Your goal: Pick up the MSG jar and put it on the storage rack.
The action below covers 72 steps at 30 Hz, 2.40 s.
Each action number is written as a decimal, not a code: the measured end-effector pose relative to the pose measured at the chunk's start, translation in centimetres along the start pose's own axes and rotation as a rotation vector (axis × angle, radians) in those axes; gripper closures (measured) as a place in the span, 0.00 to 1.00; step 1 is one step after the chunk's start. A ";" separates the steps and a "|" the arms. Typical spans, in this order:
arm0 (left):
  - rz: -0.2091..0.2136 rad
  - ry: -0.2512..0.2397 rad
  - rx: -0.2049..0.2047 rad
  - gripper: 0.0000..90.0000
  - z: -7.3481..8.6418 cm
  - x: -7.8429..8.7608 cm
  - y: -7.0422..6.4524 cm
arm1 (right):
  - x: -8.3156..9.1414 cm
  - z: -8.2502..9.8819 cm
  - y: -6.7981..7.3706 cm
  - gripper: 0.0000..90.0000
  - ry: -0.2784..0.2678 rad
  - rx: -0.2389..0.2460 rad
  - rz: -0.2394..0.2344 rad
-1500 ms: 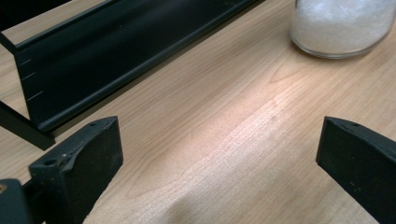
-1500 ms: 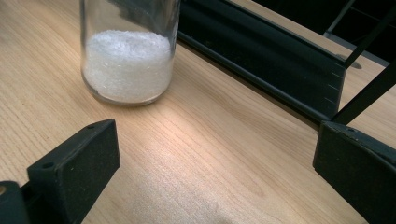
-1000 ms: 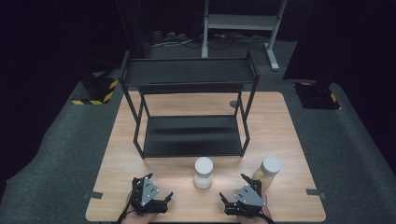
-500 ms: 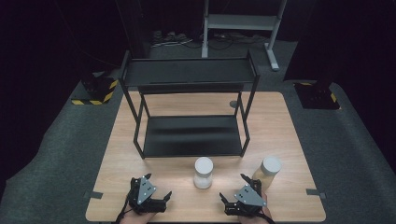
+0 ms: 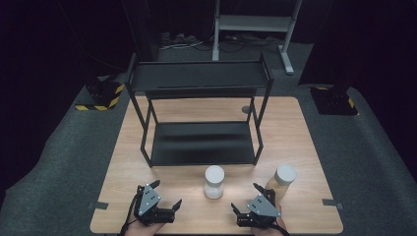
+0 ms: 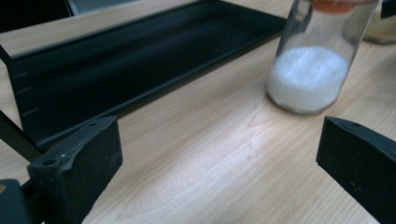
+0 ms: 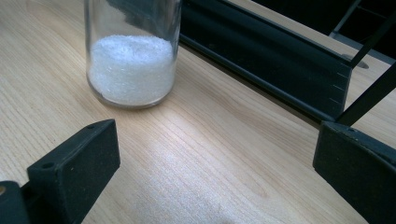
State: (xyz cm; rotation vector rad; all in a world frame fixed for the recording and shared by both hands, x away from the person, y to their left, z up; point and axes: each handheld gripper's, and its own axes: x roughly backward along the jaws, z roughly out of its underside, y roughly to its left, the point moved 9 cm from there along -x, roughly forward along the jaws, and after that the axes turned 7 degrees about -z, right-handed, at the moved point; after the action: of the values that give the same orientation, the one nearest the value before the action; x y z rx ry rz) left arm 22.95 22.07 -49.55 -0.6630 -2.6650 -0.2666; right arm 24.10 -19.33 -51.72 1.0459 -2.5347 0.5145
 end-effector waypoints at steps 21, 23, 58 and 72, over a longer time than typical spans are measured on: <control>0.062 -0.078 -0.014 0.01 -3.6 -0.5 -1.1 | 0.0 0.0 0.0 0.00 -0.005 -0.002 -0.003; 0.071 -0.084 -0.018 0.01 -4.0 -0.7 -1.3 | 0.1 0.1 0.0 0.00 -0.006 -0.002 -0.003; 0.192 -0.117 -0.036 0.01 -6.9 -3.9 -4.6 | 0.1 0.1 -0.1 0.00 -0.009 -0.004 -0.008; 0.219 -0.106 -0.009 0.01 -6.8 -5.8 -5.5 | 0.1 0.1 -0.1 0.00 -0.010 -0.003 -0.007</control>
State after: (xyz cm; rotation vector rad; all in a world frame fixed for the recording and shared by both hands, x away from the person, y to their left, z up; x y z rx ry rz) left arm 27.16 13.02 -46.20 -0.9883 -2.6607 -0.1875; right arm 24.08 -19.49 -51.74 1.0592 -2.5386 0.5044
